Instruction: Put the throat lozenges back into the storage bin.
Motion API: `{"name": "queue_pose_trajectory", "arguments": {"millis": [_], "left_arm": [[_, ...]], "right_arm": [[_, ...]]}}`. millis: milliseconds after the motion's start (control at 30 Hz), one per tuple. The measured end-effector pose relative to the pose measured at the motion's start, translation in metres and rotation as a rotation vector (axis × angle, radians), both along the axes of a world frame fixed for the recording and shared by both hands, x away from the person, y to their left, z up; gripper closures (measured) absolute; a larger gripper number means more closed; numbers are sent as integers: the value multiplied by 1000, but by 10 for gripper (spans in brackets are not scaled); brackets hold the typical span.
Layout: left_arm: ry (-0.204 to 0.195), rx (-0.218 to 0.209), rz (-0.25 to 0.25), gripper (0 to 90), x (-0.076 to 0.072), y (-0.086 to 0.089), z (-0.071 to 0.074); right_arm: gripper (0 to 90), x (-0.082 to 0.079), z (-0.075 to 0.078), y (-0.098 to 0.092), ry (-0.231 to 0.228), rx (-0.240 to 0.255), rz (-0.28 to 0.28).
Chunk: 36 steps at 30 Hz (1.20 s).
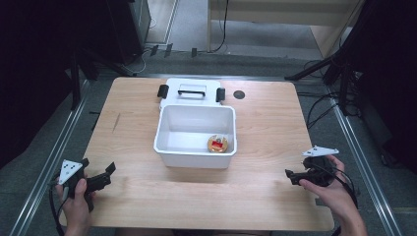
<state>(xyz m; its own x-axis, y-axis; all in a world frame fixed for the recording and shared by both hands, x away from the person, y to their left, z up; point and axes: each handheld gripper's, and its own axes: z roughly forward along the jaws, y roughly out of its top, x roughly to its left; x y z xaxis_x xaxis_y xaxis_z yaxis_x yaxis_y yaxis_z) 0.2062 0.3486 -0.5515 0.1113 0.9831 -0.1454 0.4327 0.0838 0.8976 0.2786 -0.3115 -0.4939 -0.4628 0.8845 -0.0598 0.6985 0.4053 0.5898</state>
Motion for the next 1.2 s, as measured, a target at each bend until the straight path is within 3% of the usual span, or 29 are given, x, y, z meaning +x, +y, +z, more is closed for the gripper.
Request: {"name": "queue_pose_trajectory", "arguments": {"millis": [233,400,533,733,933,1200], "left_arm": [[2,-1,0,0,0,0,0],[3,-3,0,0,0,0,0],[3,-3,1,0,0,0,0],[3,-4,0,0,0,0,0],[11,-11,-2,0,1,1,0],[16,-11,0,0,2,1,0]], "right_arm": [[141,-12,-18,-14,-72,94,-75],[148,-24,-29,-24,-141,200,-121],[148,-33,-39,-25,-180,233,-149],[145,-43,-46,-30,-257,250,-198],[143,-48,-49,-38,-313,308,-268],[140,-47,-52,-28,-319,253,-252]]}}
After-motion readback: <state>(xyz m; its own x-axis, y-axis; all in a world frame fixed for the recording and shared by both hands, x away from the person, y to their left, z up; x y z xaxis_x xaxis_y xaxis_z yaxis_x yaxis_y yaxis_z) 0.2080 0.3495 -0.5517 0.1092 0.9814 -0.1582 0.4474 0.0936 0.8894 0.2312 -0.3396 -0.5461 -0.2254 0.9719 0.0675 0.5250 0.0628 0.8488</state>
